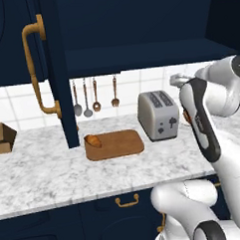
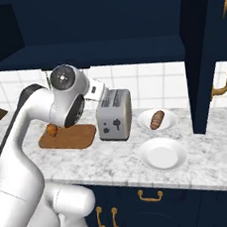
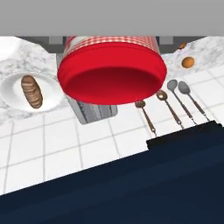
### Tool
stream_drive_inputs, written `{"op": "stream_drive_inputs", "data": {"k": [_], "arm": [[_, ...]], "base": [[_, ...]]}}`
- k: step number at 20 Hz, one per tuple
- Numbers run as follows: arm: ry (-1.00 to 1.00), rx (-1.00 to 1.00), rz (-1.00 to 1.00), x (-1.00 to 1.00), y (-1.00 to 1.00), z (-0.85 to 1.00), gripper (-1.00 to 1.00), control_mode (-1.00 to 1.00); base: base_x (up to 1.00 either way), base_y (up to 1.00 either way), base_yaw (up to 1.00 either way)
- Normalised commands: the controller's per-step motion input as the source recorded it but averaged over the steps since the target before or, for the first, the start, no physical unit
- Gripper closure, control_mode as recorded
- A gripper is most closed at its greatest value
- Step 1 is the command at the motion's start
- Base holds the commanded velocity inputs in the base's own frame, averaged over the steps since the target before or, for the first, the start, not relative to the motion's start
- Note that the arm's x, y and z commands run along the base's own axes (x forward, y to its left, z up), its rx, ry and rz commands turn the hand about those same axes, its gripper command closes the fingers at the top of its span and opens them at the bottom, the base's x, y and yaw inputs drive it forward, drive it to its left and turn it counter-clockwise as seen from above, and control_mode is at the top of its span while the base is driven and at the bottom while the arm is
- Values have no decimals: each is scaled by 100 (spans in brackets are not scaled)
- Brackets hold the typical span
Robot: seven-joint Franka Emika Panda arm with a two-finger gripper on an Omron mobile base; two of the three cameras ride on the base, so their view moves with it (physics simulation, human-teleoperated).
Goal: From the different types of pastries on the counter, select a croissant and place it on the cutting board. Then retrieve a jar of jam from the cabinet and place it alongside the croissant on the cutting board.
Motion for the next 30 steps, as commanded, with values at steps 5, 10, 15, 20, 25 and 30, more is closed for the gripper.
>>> {"op": "stream_drive_inputs", "data": {"k": [5, 10, 15, 20, 25, 30], "arm": [[0, 3, 12, -55, 100, -81, 100, -100], [0, 4, 16, -16, 100, -83, 100, -100], [2, 2, 22, 37, 98, -62, 100, -100], [2, 0, 25, 76, 33, -63, 100, -100], [0, 0, 19, 80, 3, -21, 100, -100], [0, 0, 1, 0, 1, -2, 100, -100]], "base": [[0, 0, 0], [0, 0, 0], [0, 0, 0], [0, 0, 0], [0, 0, 0], [0, 0, 0]]}}
